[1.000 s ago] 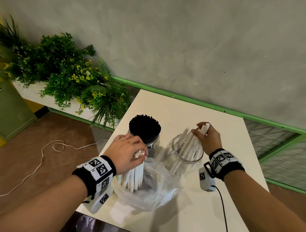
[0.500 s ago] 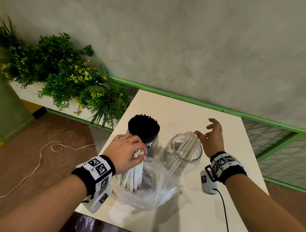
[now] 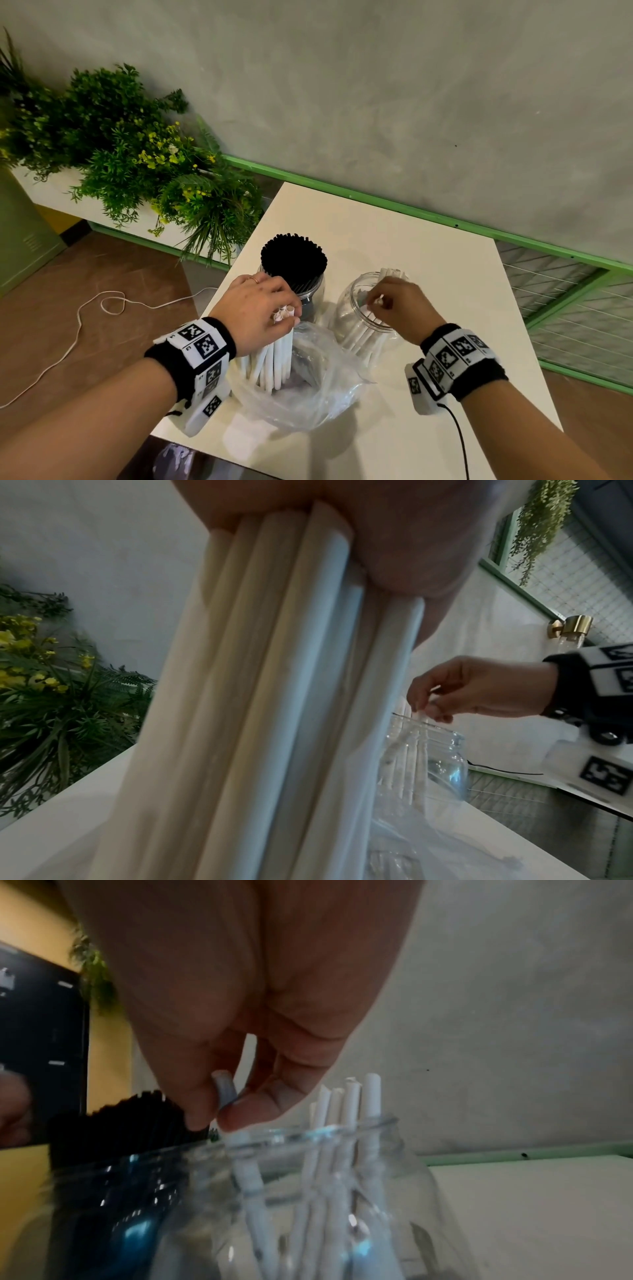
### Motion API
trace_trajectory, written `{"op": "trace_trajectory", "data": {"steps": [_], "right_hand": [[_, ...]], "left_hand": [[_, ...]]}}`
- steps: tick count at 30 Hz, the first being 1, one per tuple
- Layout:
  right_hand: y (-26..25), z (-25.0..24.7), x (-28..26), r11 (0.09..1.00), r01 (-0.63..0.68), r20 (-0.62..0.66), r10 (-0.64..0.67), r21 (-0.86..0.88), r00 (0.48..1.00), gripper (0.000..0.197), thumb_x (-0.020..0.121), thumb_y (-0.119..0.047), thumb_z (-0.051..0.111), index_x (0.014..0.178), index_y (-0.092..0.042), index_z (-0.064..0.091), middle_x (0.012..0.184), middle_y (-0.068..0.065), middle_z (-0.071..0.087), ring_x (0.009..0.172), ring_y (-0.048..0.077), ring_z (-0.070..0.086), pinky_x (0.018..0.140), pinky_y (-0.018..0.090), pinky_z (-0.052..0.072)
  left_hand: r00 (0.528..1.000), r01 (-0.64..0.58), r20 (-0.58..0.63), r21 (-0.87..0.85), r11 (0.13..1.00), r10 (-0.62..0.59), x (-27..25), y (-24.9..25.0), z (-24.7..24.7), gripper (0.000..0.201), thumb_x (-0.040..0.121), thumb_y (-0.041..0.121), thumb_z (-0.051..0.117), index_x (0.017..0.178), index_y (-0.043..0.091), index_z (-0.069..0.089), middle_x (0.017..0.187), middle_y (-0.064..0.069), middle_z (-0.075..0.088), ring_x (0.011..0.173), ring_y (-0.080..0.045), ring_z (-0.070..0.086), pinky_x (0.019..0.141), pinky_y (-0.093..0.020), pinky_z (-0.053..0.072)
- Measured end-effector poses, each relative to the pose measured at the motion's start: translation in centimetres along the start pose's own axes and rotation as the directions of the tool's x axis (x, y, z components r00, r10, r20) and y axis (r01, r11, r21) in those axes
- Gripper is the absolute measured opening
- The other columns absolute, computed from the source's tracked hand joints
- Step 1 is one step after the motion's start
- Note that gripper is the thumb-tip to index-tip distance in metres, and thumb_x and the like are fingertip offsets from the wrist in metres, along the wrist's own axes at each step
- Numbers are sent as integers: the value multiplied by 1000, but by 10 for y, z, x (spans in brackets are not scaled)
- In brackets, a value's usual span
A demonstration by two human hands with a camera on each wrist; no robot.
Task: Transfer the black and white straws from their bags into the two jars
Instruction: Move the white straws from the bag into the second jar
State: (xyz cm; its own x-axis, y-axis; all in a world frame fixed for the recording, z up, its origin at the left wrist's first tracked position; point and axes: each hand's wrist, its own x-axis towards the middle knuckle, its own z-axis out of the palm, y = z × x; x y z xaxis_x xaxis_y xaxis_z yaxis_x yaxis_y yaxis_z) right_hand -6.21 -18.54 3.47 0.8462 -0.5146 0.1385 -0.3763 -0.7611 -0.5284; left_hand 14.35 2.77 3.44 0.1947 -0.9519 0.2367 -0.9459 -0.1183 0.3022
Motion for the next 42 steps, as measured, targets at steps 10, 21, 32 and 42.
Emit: {"op": "trace_trajectory", "data": {"steps": [10, 21, 32, 42], "right_hand": [[15, -28, 61, 957, -188, -76, 175, -222, 982, 27, 88, -16, 65, 115, -18, 63, 104, 1, 64, 100, 23, 53, 83, 31, 41], [33, -14, -2, 965, -184, -222, 141, -189, 965, 28, 84, 2, 63, 111, -6, 67, 103, 8, 59, 89, 27, 57, 83, 36, 48], [22, -3, 2, 941, -257, -248, 202, -217, 947, 36, 86, -14, 67, 121, -15, 62, 108, 7, 56, 104, 30, 44, 93, 39, 42], [18, 1, 19, 967, -154, -184, 117, -204, 976, 35, 85, -13, 68, 119, -9, 62, 109, 9, 56, 103, 28, 48, 87, 27, 36]], "left_hand": [[1000, 7, 8, 0, 1000, -7, 0, 1, -1, 24, 82, 55, 42, 88, 41, 61, 93, 20, 54, 86, -8, 50, 79, -32, 37], [1000, 8, 2, 4, 1000, -8, 3, -1, 1, 24, 82, 55, 42, 87, 41, 61, 92, 21, 54, 86, -7, 50, 79, -32, 37], [1000, 8, -11, -1, 1000, -8, 2, -1, 1, 22, 83, 55, 43, 87, 42, 60, 91, 21, 54, 86, -5, 48, 80, -34, 40], [1000, 15, 12, 1, 1000, -15, 3, -1, -1, 24, 83, 55, 42, 89, 42, 61, 93, 20, 54, 87, -6, 48, 81, -34, 40]]}}
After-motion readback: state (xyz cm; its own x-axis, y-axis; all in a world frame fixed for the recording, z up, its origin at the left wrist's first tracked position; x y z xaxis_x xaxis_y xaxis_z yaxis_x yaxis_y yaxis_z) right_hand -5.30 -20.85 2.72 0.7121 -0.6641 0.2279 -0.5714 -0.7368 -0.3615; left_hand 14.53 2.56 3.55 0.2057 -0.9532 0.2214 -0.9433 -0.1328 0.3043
